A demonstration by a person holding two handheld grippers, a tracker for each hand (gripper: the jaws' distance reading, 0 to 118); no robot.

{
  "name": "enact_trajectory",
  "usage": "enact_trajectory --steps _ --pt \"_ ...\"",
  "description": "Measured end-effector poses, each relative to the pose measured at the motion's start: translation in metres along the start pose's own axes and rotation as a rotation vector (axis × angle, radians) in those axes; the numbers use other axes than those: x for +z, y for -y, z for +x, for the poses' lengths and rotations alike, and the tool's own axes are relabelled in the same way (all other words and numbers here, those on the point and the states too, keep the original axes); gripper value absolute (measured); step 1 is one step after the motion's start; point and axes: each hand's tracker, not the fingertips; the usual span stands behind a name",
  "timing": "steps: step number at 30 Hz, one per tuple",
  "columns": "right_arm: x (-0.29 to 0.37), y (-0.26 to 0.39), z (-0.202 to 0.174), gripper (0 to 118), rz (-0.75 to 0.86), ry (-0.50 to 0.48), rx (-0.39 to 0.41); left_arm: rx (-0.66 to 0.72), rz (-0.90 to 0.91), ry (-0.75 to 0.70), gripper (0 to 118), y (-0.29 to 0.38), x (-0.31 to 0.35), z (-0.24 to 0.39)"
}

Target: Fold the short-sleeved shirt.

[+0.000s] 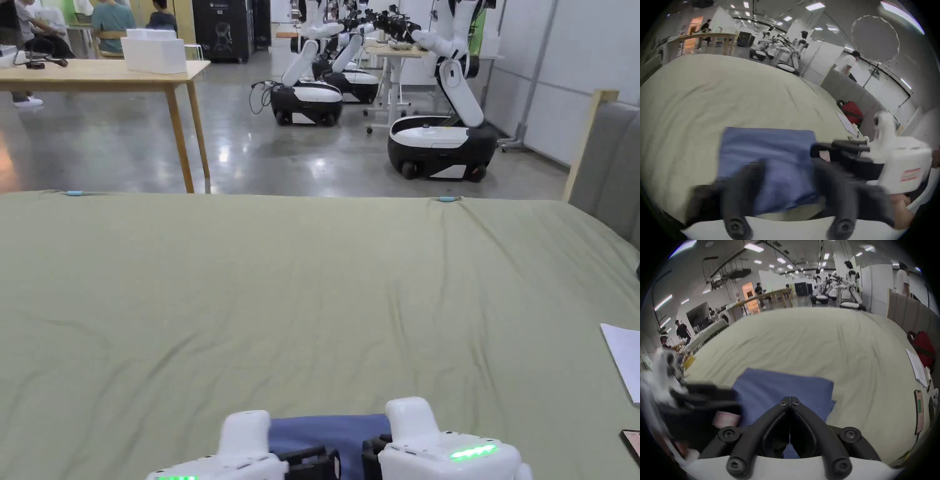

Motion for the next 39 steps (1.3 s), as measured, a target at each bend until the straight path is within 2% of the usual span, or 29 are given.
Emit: enact_trajectory --steps 2,4,7,8,9,10,11,12,13,16,19,21,27,31,33,35,39 --pt "-0.004 0.008 0.005 0 -0.028 0.060 -0.005 0.058 0.036 -0.045 118 0.001 0.007 -0.029" --pt "-0.002 0.014 0.013 0 -0.030 0.044 -0.058 0.168 0.006 -0.062 118 0.003 0.002 -0.056" --pt "0.002 0.016 0.017 0 -0.022 0.036 -0.075 0.374 -0.113 0.061 118 0.019 -0.028 -0.080" --pt "0.003 0.016 0.016 0 -0.019 0.043 -0.071 0.393 -0.128 0.087 116 0.025 -0.036 -0.077" --pt "0.004 0.016 0.015 0 -0.015 0.045 -0.065 0.322 -0.081 0.063 116 0.026 -0.038 -0.067" --pt "0.005 0.016 0.015 0 -0.012 0.045 -0.061 0.225 -0.047 0.090 111 0.023 -0.039 -0.055" --pt "0.005 0.016 0.014 0 -0.009 0.047 -0.061 0.242 -0.044 0.155 83 0.022 -0.043 -0.049" --pt "0.004 0.016 0.013 0 -0.007 0.047 -0.063 0.301 -0.027 0.149 41 0.023 -0.047 -0.044" --pt "0.004 0.016 0.013 0 -0.006 0.046 -0.064 0.352 -0.038 0.153 26 0.023 -0.053 -0.045" --pt "0.006 0.016 0.010 0 -0.001 0.046 -0.065 0.418 -0.062 0.168 25 0.018 -0.055 -0.057" --pt "0.014 0.013 0.004 0 0.034 0.020 -0.046 0.264 -0.046 0.104 24 0.001 -0.028 -0.075" --pt "0.016 0.008 -0.002 0 0.040 0.022 -0.037 0.223 -0.025 0.071 24 -0.010 -0.004 -0.096" --pt "0.025 -0.005 -0.015 0 0.082 0.003 -0.026 0.078 -0.003 -0.118 24 -0.060 0.078 -0.207" --pt "0.019 -0.011 -0.021 0 0.090 -0.004 -0.026 0.048 -0.005 -0.231 24 -0.092 0.143 -0.277" --pt "0.016 -0.013 -0.024 0 0.088 -0.004 -0.026 -0.027 -0.001 -0.324 24 -0.101 0.161 -0.324" --pt "0.011 -0.013 -0.024 0 0.081 -0.005 -0.029 0.033 -0.020 -0.415 24 -0.108 0.181 -0.368" --pt "0.005 -0.012 -0.023 0 0.068 0.001 -0.031 0.168 0.022 -0.479 24 -0.099 0.203 -0.423"
